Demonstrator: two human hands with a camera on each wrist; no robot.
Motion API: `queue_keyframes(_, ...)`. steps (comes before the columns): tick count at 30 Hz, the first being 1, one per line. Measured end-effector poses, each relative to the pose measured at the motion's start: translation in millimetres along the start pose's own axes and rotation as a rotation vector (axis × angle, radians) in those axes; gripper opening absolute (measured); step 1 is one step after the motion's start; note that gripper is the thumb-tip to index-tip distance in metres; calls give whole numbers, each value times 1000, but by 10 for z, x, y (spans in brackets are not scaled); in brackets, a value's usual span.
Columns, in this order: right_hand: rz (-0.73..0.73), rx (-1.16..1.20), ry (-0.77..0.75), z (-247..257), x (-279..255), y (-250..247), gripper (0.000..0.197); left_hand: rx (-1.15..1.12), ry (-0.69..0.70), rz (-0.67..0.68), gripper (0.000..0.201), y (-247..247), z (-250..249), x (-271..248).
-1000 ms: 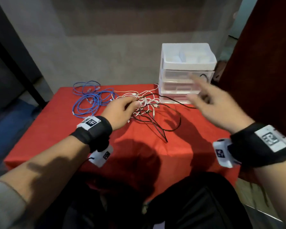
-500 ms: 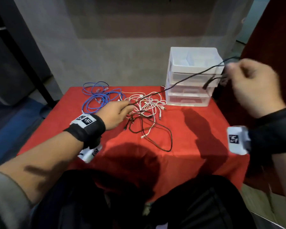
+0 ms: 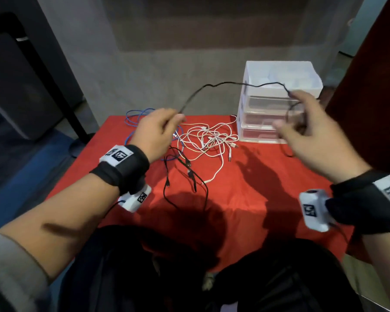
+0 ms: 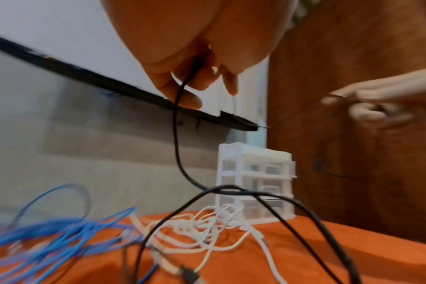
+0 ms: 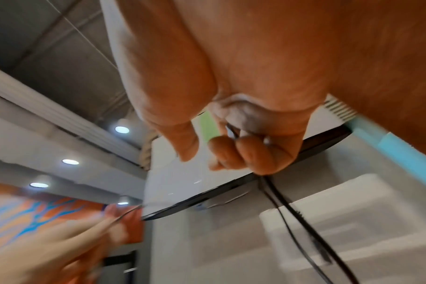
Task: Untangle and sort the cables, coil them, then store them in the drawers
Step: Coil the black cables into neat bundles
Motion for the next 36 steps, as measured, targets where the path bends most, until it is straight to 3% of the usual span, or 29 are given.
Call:
queue_keyframes(2,160,88,-101,310,-20,365,88,47,163,143,35,152,-399,41)
queue_keyframes(3,236,79,-138,431,-30,538,93,81,224,209,35,227,-578,34)
queue_keyframes(4,296,39,-170,517,-26,694,83,108,269,254,33,281,-715,21)
queue_keyframes(6,308,-121,-208,590,16,852,23,101,295,281,33,288,-865,16)
queue_keyframes(7,298,-143,-206,570,46,858,10,69,267,277,33,253,-855,20)
queue_keyframes(9,219,-139,-218,446,107,775,34,17,206,260,36,197,-687,21)
queue_keyframes(11,106,-110,-174,312,164,533,42,17,159,289,40,207,-431,-38)
queue_keyframes(14,-92,-113,22,-124,258,-13,49,77,7,394,44,360,227,-244)
queue_keyframes(17,-275,49,178,-484,280,-513,56,100,-153,453,48,439,842,-535)
queue_keyframes(21,-164,-48,163,-577,216,-449,53,35,-221,441,25,489,1076,-686)
queue_keyframes(24,-86,-10,192,-654,150,-231,52,-125,-274,302,9,513,973,-694)
queue_keyframes(26,-70,38,242,-712,104,-104,52,-336,-286,255,42,633,817,-769)
queue_keyframes(28,-99,147,273,-781,51,-23,53,-224,-240,403,62,922,705,-928)
queue_keyframes(31,-120,262,295,-798,-6,22,53,76,-173,584,52,1175,754,-1108)
queue_keyframes(34,-151,350,305,-813,-66,-52,50,109,-246,593,30,1163,895,-974)
queue_keyframes(36,-218,405,298,-788,-97,-181,47,132,-348,531,26,1075,1038,-857)
Point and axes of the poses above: each hand's wrist, its own x-axis towards the middle knuckle, its own y-axis out of the palm, z = x × y, the point moved 7 cm from there along x, towards the middle knuckle, and after that the axes turned 7 degrees about z, right-handed, at the moved point
